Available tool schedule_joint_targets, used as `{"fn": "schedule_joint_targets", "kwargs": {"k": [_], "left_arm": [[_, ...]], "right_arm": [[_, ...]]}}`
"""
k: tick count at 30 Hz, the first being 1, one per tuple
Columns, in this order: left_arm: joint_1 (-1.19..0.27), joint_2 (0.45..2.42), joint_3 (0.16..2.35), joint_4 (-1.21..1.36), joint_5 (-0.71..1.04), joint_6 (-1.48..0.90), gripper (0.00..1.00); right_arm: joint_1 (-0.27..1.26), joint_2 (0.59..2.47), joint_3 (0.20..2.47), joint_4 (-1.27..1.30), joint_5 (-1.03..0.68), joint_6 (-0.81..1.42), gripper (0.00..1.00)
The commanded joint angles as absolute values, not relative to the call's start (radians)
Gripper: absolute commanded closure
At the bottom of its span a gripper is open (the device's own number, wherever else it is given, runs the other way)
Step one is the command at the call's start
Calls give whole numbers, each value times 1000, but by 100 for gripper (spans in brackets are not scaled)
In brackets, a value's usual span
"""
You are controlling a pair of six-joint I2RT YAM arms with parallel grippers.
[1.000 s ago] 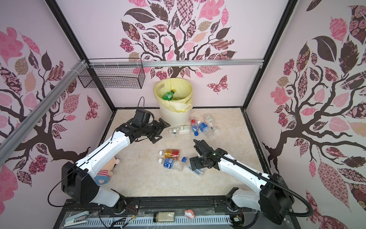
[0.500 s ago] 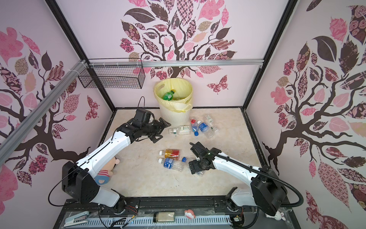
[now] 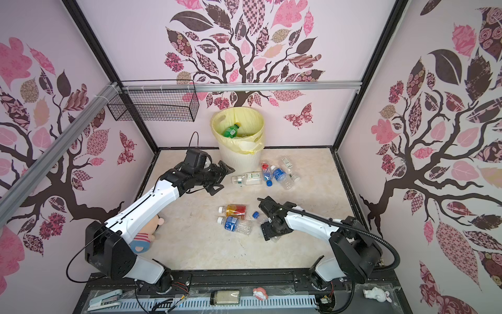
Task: Throw the plastic bottles in the bin
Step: 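Close right gripper on a clear blue-capped water bottle while left gripper descends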
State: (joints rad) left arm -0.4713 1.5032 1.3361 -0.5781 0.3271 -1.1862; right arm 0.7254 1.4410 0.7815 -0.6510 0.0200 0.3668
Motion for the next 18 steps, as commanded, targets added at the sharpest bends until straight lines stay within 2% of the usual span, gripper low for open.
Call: {"fn": "schedule_joint_targets", "kwargs": {"k": [1,9,18], "left_arm": [[-474,1508,1361,-590,331,-1180,3],[-474,1513,1373,-604,328,-1183,3],[-473,1527,1406,-617,336,-1180,3]], "right_arm": [[722,1475,824,-669,60,369,22],[619,1510,885,-646,36,342,38],[586,1534,1081,-720,45,297,43]]}}
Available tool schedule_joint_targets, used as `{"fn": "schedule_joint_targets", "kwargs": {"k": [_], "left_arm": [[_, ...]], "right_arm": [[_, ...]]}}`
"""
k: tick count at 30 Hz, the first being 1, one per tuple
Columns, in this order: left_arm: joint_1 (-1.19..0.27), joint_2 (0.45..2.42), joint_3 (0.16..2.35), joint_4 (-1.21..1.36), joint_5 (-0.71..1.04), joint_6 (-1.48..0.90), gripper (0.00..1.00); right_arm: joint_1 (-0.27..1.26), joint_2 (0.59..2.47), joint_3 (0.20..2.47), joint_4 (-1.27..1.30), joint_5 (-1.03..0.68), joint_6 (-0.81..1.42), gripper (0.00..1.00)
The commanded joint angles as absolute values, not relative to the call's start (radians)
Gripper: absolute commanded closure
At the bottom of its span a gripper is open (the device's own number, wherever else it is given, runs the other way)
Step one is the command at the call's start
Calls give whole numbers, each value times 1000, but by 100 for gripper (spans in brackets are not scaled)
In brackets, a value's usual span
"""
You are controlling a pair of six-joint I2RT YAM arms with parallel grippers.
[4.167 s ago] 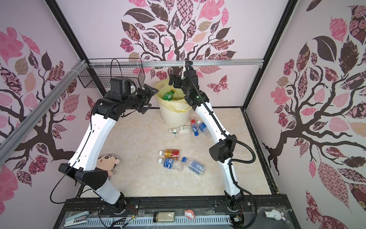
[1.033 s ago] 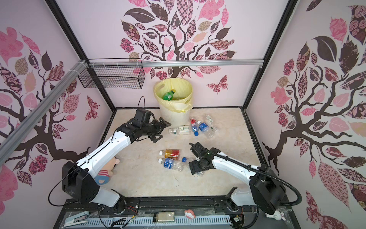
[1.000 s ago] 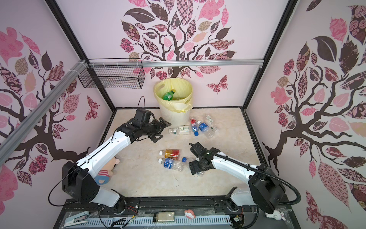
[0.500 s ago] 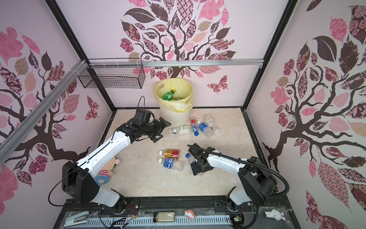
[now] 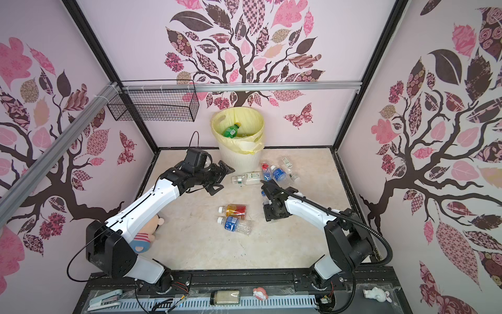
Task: Throw the plastic bottles in the bin
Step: 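Close right gripper on a clear blue-capped water bottle while left gripper descends, then close left gripper on another blue-capped water bottle while right gripper lifts its bottle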
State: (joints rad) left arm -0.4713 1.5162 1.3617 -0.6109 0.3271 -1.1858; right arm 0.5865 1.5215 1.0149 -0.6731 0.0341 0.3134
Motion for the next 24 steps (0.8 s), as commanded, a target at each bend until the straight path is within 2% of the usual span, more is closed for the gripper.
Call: {"fn": "schedule_joint_targets", "kwargs": {"k": [1,18,24], "left_arm": [[-475,1526,1406,-616,337,-1181,3],[-507,1655,1619,-552,410,-1144,3],[-514,1694,1694,-502,441,-1123,8]], "right_arm": [[585,1535,1107,-730,42,299,44],[584,1519,1519,-785,-54,293,45],[587,1540,1622,-783,-90,281,45]]}}
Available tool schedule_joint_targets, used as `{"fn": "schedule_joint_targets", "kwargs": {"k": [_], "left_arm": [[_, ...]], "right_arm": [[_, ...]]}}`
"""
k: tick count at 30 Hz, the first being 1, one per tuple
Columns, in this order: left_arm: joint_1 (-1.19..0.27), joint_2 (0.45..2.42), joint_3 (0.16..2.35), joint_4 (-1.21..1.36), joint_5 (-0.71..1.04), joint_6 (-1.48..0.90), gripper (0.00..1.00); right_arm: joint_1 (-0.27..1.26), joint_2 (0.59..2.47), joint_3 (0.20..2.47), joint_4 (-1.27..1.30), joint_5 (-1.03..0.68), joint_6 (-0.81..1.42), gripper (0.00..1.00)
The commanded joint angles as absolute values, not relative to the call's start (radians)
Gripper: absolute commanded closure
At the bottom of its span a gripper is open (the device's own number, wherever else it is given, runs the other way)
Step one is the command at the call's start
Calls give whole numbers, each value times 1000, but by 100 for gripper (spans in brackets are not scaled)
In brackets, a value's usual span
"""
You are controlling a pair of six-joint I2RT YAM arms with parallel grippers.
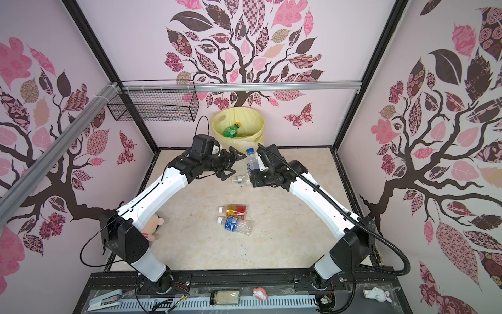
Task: Throw the plastic bottles in the bin
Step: 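Close left gripper on another blue-capped water bottle while right gripper lifts its bottle, then lift both blue-capped water bottles up over the bin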
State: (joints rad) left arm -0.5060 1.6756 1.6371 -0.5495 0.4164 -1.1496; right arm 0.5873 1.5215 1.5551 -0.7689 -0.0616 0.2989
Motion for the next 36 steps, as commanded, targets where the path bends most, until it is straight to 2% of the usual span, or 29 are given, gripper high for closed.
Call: {"fn": "schedule_joint_targets", "kwargs": {"k": [1,12,17,26,36], "left_arm": [[-516,1700,1702,-495,445,-1121,9],[-521,1753,1783,-455,467,-1100,17],[-520,1774,1799,-445,466,-1103,30],[-520,1819,1841,-432,478,-1116,36],[-521,1808,1801,-420,489,-1122,34]], "right_arm": [[586,1550,1641,-790,-95,277,45],[612,1612,1740,-811,-122,260,45],[617,1622,1759,-817,-128,252,45],[616,1632,1779,-823,-116,236,45],[615,1692,1853,-839,-128,271,42]]}}
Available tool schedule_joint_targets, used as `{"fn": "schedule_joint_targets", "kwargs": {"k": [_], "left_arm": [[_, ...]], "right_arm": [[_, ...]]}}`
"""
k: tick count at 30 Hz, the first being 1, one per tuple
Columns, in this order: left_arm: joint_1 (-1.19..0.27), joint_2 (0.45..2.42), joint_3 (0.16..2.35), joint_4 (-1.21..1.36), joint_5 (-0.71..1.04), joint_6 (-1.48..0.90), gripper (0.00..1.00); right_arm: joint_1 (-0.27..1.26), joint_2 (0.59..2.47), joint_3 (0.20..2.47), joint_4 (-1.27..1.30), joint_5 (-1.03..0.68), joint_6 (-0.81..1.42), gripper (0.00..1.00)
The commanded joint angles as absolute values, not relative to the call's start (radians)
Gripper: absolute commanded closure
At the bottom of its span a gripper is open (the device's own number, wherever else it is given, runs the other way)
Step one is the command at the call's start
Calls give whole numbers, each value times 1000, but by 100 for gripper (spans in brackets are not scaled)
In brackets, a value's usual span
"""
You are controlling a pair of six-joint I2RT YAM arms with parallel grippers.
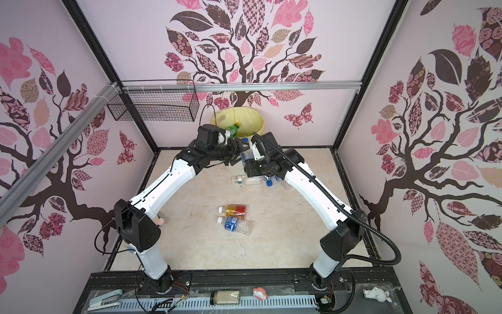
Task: Throw the plastic bottles in the bin
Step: 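Lift both blue-capped water bottles up over the bin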
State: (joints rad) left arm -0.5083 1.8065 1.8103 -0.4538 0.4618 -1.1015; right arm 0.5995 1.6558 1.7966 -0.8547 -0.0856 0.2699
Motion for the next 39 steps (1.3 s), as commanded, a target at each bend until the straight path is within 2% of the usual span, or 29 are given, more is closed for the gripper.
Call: {"fn": "schedule_joint_targets", "kwargs": {"k": [1,9,20,25,28,39], "left_arm": [[-520,1805,1798,-417,489,-1121,33],[-521,1800,1781,-416,489,-1120,31],[-521,1804,1781,-406,493,-1129,35],[-521,1800,1778,-406,490,-1127,44],[-520,1800,1775,-408,486,-1126,54],[-486,1800,1780,-422,468,-1135,60]], "right_arm": [[615,1699,1863,-840,-137,278,42],[614,1726,1912,-842,-159,298,41],[571,1725,1932,-833,-209,350,39],[570,1738,1956,-836,-230,360,35],[571,1736,1957,-838,-227,362,33],[570,1696,1919,-850,-192,344,21]]}}
